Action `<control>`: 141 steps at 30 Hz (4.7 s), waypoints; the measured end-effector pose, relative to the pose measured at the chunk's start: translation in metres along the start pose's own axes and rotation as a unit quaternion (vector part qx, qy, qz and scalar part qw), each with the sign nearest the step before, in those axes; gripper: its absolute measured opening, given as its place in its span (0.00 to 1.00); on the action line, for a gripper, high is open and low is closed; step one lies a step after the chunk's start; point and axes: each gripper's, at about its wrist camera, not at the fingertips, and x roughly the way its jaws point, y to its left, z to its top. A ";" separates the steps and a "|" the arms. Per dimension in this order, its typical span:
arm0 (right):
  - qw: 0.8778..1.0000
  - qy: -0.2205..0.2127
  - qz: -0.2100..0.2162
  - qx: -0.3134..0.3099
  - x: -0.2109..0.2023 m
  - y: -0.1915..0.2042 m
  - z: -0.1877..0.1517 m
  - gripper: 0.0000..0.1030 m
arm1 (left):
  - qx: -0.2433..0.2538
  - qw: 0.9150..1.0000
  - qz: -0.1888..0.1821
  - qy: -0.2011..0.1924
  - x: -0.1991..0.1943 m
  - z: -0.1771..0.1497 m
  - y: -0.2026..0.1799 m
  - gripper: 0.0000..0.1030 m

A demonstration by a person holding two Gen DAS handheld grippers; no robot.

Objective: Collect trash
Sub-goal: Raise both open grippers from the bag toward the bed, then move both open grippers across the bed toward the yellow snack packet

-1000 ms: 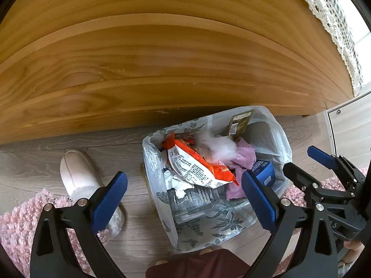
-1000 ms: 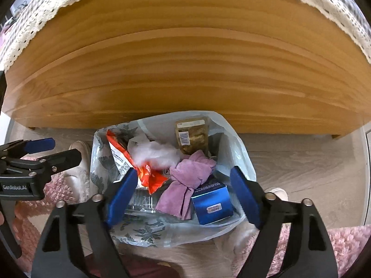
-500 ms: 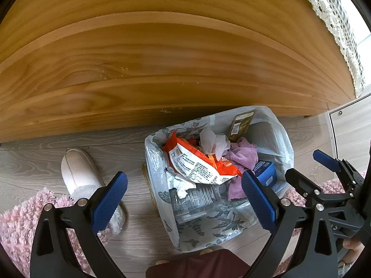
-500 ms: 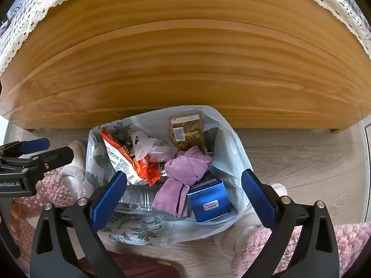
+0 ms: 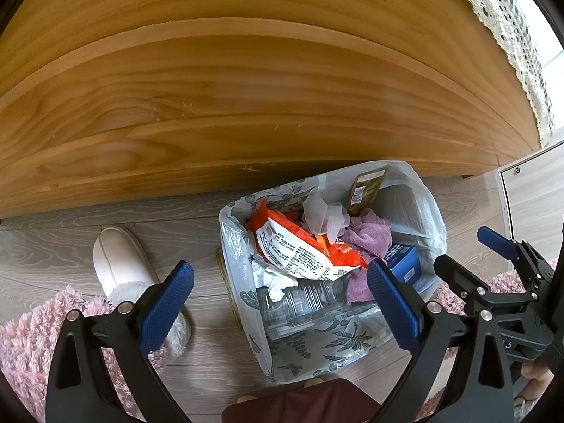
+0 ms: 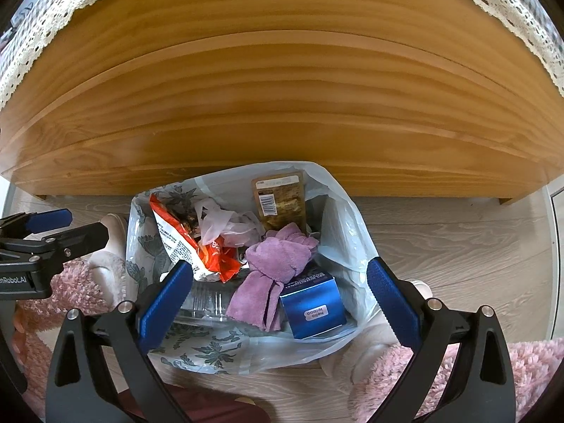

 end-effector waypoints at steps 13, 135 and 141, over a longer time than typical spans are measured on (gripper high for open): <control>1.000 -0.006 -0.005 -0.001 -0.002 -0.001 0.001 0.92 | 0.004 1.000 0.002 -0.005 -0.001 0.000 0.000 0.93; 0.859 -0.510 -0.036 0.020 -0.251 -0.035 0.191 0.92 | 0.130 0.882 -0.073 -0.447 -0.280 0.165 -0.083 0.93; 0.861 -0.504 -0.045 0.047 -0.232 -0.037 0.197 0.92 | 0.120 0.881 -0.059 -0.453 -0.268 0.183 -0.072 0.93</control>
